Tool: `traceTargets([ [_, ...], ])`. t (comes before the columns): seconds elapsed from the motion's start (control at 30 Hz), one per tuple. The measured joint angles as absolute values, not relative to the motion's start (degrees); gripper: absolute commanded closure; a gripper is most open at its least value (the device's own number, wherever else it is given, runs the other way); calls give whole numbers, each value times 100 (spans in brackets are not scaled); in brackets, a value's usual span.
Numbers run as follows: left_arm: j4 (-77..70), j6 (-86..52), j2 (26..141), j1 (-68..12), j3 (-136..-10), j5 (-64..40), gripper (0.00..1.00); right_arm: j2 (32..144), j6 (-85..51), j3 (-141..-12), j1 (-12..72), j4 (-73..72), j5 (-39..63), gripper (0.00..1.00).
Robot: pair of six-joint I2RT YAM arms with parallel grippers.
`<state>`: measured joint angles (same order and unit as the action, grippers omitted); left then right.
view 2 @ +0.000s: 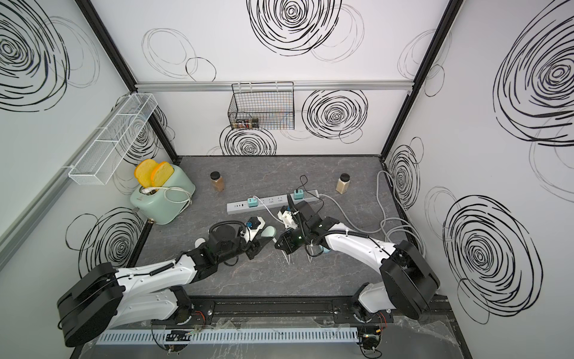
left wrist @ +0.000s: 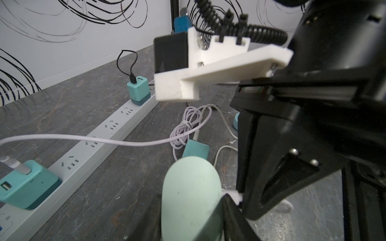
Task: Charge the bluetooth headset
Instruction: Insert the charging cable into the bluetooth headset.
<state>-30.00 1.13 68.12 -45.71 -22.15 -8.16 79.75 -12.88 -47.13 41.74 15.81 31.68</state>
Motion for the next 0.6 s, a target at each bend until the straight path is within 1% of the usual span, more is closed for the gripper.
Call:
traceTargets([
  [0.6, -2897, 281, 7059, -4674, -2456, -845, 77, 7959, -1413, -4713, 3990, 1680, 3354, 100],
])
